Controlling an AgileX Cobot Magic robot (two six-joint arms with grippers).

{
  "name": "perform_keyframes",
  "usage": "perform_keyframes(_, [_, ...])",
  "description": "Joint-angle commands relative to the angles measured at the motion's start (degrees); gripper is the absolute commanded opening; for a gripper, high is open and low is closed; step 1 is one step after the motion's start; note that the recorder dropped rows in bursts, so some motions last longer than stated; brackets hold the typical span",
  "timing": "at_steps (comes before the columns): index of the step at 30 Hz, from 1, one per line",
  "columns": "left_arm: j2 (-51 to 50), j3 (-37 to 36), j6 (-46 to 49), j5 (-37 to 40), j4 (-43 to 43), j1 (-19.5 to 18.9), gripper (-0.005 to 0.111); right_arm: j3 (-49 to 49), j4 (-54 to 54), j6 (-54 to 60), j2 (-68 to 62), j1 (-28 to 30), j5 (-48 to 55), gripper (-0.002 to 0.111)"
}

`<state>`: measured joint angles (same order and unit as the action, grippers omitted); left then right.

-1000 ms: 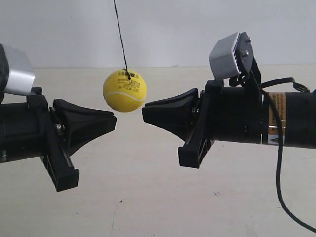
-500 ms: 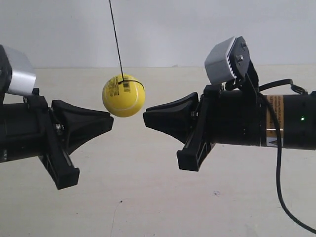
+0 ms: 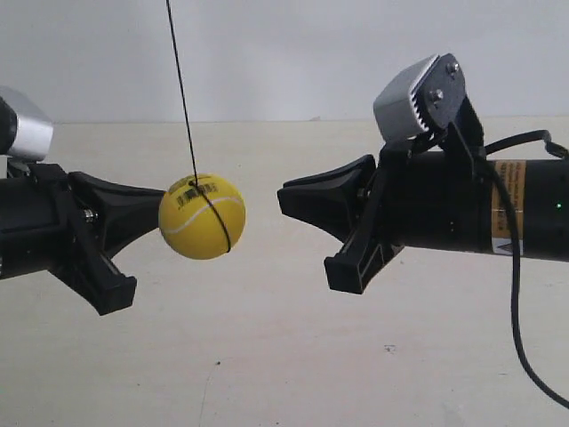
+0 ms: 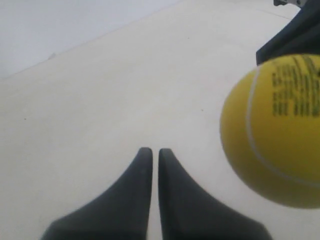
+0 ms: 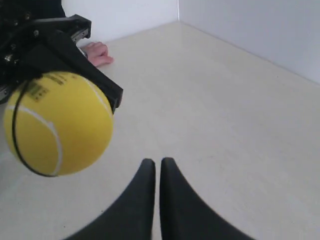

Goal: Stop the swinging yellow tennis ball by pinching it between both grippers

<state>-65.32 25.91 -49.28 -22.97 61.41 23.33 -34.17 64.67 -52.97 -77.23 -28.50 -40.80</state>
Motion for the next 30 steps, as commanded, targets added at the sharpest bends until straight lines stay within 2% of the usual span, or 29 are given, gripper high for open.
perform_keyframes(1, [4.64, 0.42, 0.03, 0.33, -0.56, 0.55, 0.005, -0.26, 2.03, -3.51, 2.26, 0.01, -1.68, 0.000])
perform_keyframes(10, [11.19, -1.58, -1.68, -0.37, -0.56, 0.55, 0.005, -0.26, 5.04, -5.34, 2.26, 0.01, -8.10, 0.000])
perform_keyframes(13, [8.99, -1.78, -0.11, -5.19, -0.56, 0.55, 0.005, -0.26, 4.91, -3.76, 2.26, 0.01, -8.70, 0.000])
perform_keyframes(16, [5.64, -1.78, 5.85, -9.13, -0.95, 0.55, 0.005, -0.26, 4.67, -2.95, 2.11, 0.01, -8.44, 0.000])
perform_keyframes(21, [2.02, -1.78, 10.87, -9.14, -4.88, 0.55, 0.005, -0.26, 3.14, -1.17, 2.05, 0.01, -6.91, 0.000])
perform_keyframes(30, [2.80, -1.78, 12.09, -9.14, -7.21, 0.55, 0.005, -0.80, 0.76, 1.04, -0.04, 0.01, -6.52, 0.000])
